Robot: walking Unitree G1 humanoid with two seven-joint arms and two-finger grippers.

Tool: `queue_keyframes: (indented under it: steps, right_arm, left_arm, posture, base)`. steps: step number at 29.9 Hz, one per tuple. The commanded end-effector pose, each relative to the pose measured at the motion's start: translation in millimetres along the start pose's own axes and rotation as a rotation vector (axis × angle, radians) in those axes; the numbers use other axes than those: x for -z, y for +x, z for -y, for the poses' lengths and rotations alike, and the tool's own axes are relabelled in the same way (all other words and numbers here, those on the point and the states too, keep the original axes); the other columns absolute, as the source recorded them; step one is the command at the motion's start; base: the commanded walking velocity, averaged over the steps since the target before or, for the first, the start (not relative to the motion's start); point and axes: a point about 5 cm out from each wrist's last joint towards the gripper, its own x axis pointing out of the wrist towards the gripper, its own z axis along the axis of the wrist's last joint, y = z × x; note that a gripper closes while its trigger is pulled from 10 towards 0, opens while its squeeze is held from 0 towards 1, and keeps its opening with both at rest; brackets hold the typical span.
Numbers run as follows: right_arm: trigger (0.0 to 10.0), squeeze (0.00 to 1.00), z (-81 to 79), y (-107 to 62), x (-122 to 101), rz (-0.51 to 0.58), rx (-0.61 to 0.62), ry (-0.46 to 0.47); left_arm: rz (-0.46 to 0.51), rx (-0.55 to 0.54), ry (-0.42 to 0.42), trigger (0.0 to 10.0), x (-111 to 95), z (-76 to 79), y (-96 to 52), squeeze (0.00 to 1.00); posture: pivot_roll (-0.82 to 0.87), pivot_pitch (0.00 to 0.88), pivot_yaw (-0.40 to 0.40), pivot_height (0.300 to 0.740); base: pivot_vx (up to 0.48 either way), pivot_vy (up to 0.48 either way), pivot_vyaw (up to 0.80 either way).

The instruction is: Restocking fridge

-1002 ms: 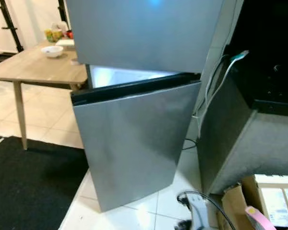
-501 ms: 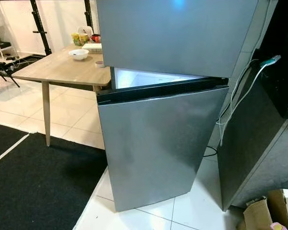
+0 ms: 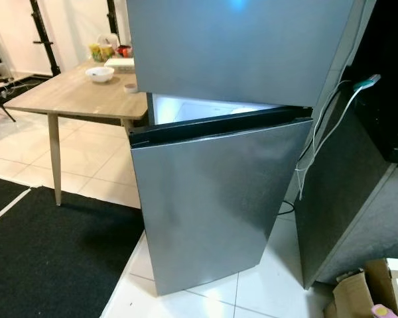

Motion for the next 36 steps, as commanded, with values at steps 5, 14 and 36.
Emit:
queue_keyframes:
  steps: [5,14,36]
  right_arm:
    - [10.0,0.00,-2.6,0.5,-8,0.053,-0.030,0.032]
    - [10.0,0.00,0.4,-0.1,-10,0.073,-0.011,0.052]
    - [10.0,0.00,0.2,-0.2,-21,0.148,-0.012,0.133]
  left_arm:
    - [-0.033,0.018,0.008,10.0,4,1.0,-0.2,0.00]
    - [-0.029,0.021,0.010,10.0,2,1.1,0.1,0.00]
    - [-0.028,0.022,0.025,10.0,2,1.5,0.2,0.00]
  posture:
    - [-0.09,0.000,-0.019,0.740]
    - [-0.09,0.000,-0.018,0.740]
    - [-0.09,0.000,-0.018,0.740]
  base:
    - [0.289,0.000,0.00]
    - [0.290,0.000,0.22]
    - [0.268,0.000,0.00]
